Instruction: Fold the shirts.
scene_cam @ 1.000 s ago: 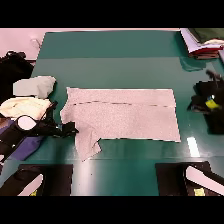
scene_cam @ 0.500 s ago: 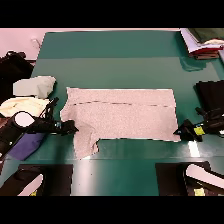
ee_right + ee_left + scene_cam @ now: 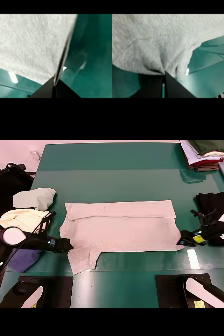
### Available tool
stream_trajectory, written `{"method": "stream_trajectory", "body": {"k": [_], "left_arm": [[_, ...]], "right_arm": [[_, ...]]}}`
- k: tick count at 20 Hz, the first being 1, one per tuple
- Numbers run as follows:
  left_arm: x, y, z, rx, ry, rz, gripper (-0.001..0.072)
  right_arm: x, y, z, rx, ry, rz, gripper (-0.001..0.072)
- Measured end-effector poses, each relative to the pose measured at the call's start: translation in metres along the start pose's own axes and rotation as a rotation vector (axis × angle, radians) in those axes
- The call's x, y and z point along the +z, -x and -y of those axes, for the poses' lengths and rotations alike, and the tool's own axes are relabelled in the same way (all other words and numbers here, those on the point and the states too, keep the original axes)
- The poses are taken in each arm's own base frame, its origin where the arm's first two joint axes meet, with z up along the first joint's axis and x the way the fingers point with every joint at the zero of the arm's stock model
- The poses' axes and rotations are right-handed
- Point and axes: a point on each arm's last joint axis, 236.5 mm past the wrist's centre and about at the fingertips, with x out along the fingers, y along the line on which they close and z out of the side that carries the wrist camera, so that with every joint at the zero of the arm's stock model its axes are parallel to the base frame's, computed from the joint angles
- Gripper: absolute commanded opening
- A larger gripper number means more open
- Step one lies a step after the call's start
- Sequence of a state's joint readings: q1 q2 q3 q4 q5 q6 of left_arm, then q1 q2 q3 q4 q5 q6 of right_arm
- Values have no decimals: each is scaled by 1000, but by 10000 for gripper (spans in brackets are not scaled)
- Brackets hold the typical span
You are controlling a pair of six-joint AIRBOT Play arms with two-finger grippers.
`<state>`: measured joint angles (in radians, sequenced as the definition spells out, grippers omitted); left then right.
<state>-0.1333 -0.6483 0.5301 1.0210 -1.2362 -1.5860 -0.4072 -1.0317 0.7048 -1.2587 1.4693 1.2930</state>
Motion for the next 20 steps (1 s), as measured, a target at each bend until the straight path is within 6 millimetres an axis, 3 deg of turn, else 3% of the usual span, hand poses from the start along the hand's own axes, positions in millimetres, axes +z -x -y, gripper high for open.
{"method": "stream_trajectory", "body": {"k": [3, 6, 11, 17, 19, 20], "left_arm": [[-22, 17, 8, -5, -7, -31, 20], [-15, 30, 11, 11, -21, 5, 20], [43, 36, 1, 99, -60, 104, 22], [124, 6, -17, 158, -70, 154, 30], [143, -1, -20, 167, -69, 171, 577], [151, -2, -20, 168, -69, 183, 542]], "right_arm": [[-6, 34, 3, -91, 46, 70, 12], [3, 55, -1, -124, 55, 139, 11], [51, 65, -14, -141, 109, 164, 12], [120, 49, -32, -136, 152, 117, 27], [142, 45, -43, -94, 151, 123, 257], [152, 45, -48, -65, 145, 133, 267]]}}
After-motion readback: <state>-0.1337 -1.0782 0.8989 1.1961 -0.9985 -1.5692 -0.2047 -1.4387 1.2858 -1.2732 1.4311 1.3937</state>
